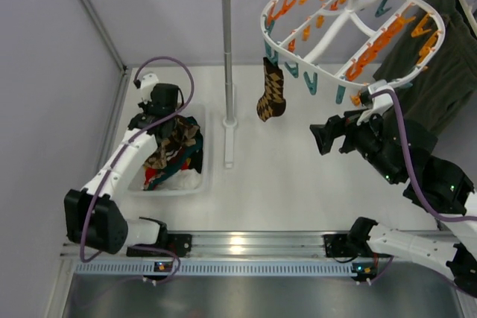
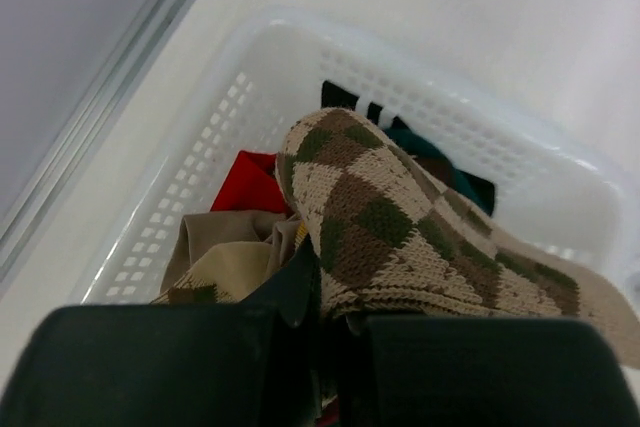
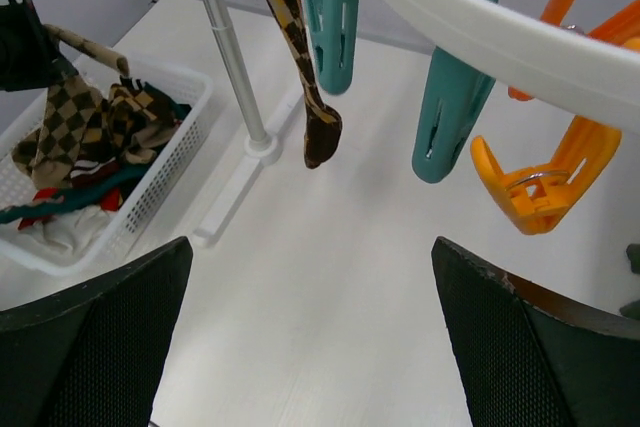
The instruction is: Remove the socks clipped to the hanger
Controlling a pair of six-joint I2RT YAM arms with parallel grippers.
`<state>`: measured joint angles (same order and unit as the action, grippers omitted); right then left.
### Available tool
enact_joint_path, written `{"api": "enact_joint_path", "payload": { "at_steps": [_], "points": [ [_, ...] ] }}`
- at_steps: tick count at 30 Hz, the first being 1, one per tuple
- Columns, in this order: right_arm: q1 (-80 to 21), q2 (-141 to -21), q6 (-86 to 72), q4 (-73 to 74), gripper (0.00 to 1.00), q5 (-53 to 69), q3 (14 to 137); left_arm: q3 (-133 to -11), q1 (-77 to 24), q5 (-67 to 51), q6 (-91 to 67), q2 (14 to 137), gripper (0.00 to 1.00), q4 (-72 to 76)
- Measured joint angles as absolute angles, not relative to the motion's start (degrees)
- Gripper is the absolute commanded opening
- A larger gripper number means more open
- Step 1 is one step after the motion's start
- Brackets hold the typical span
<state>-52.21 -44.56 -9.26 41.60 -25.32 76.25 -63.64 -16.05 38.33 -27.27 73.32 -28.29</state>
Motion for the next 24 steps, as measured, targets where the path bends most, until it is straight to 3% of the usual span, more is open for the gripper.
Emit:
{"api": "enact_joint_path", "payload": {
  "at_steps": [9, 13, 14, 16, 19, 22, 24],
  "points": [
    [-52.2, -42.7, -9.7, 40.7, 1.00, -24.4, 71.9, -59.8, -12.1, 34.1, -31.1, 92.7, 0.00, -26.6],
    [-52.2, -42.5, -9.7, 39.6, 0.99, -24.0, 70.3, -57.5, -12.0, 34.1, -31.8, 92.3, 0.01, -23.6],
    [-52.2, -42.5, -9.7, 39.5, 0.99, -23.9, 70.0, -57.3, -12.0, 33.9, -31.9, 91.7, 0.08, -23.4],
    [-52.2, -42.4, -9.7, 39.4, 0.99, -23.9, 69.7, -56.6, -12.0, 33.2, -31.7, 90.0, 0.34, -23.3],
    [-52.2, -42.3, -9.7, 39.3, 1.00, -23.8, 69.7, -55.6, -12.0, 31.3, -31.3, 85.4, 0.57, -23.9],
    [-52.2, -41.7, -9.7, 39.3, 0.99, -23.7, 69.7, -55.5, -12.1, 30.3, -30.7, 79.5, 0.72, -24.6],
    [-52.2, -41.2, -9.8, 39.4, 1.00, -23.7, 69.7, -55.8, -12.1, 30.2, -29.8, 75.0, 0.98, -25.7]
  ]
}}
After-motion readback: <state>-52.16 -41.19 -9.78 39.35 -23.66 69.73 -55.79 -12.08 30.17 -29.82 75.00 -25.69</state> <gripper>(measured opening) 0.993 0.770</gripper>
